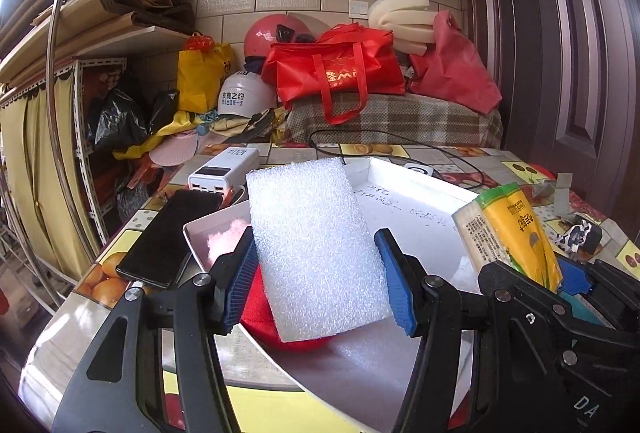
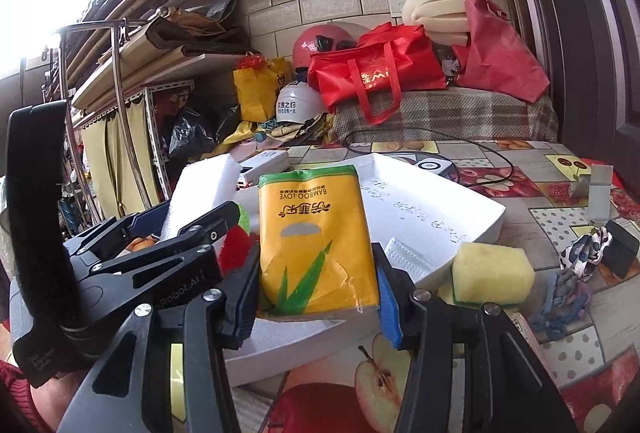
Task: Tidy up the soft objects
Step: 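Carry the foam block into the tray with left tool while right tool drops tissue pack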
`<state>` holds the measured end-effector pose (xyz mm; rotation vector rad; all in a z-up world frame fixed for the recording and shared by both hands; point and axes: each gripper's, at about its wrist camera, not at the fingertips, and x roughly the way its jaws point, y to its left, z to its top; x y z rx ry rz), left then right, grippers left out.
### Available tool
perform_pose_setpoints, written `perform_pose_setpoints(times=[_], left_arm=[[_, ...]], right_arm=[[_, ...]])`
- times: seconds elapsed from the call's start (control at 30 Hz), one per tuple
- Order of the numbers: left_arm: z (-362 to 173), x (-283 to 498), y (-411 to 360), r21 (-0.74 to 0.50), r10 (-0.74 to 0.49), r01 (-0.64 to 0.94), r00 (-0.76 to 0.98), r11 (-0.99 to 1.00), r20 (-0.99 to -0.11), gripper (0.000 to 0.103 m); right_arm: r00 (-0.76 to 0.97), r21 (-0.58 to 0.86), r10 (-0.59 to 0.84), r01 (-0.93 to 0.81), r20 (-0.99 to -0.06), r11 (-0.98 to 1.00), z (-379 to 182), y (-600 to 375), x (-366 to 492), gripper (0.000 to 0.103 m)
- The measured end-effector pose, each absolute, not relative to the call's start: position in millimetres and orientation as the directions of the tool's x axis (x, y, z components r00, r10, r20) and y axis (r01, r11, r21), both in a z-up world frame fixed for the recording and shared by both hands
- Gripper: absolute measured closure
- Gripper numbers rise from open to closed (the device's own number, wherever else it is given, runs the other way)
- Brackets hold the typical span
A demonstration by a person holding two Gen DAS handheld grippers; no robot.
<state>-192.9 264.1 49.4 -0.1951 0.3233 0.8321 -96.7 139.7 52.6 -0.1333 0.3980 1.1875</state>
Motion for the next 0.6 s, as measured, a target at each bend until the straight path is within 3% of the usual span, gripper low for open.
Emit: perform_pose_setpoints(times=[0.37, 0.6], left_arm=[[51, -164, 284, -0.008, 0.706, -0.757, 0.614, 0.653, -0.353, 0.045], [47, -146, 300, -0.015, 0.659, -0.736, 0.615, 0.677, -0.433, 0.045]], right_arm=[[0.432, 0.091, 0.808, -0.859, -0.401, 0.504, 54, 179, -52, 0.053], [0.476, 0.046, 0.774, -0.840, -0.418, 0.541, 54, 201, -37, 0.053]])
